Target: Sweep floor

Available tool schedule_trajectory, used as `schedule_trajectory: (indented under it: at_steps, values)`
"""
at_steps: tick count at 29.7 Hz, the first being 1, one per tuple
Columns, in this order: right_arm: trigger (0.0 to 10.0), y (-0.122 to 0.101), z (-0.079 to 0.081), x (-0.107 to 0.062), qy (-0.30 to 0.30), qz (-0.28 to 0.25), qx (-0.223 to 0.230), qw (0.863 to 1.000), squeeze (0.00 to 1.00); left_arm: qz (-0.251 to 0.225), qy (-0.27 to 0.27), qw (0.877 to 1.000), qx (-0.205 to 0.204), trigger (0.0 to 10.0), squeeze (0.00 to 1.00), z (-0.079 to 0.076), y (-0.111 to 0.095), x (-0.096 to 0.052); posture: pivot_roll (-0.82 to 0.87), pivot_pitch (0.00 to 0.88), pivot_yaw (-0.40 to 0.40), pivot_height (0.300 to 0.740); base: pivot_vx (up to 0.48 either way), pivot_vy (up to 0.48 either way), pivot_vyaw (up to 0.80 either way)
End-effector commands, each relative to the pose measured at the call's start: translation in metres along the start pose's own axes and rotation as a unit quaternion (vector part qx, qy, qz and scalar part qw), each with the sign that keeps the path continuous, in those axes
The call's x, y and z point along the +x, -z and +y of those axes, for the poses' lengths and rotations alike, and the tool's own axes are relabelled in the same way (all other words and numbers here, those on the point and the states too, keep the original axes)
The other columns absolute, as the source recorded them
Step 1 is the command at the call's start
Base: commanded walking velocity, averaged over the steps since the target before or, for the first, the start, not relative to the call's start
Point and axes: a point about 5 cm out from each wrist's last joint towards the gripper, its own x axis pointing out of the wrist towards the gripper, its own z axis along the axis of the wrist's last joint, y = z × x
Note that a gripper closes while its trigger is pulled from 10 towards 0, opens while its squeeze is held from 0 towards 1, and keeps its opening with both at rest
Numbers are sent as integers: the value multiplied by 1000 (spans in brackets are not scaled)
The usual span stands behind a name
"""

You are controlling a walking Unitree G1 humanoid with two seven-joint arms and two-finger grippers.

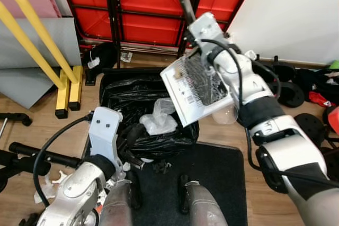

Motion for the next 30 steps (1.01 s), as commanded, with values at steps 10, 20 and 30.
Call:
schedule_trajectory:
  at_steps: [10, 20, 30]
  values:
    - [10000, -15, -5, 7, -12, -17, -30, 999, 0, 17, 5, 1000, 0, 10000, 0, -3, 1, -7, -72, 411, -127, 740, 0, 0, 0]
    - [10000, -26, -9, 12, -11, -35, -6, 999, 0, 19, -1, 1000, 1, 10000, 0, -4, -1, -9, -69, 419, -130, 740, 0, 0, 0]
    - [10000, -11, -34, -4, 31, -53, 101, 993, 0, 22, -13, 1000, -15, 10000, 0, 0, 2, -4, -74, 374, -127, 740, 0, 0, 0]
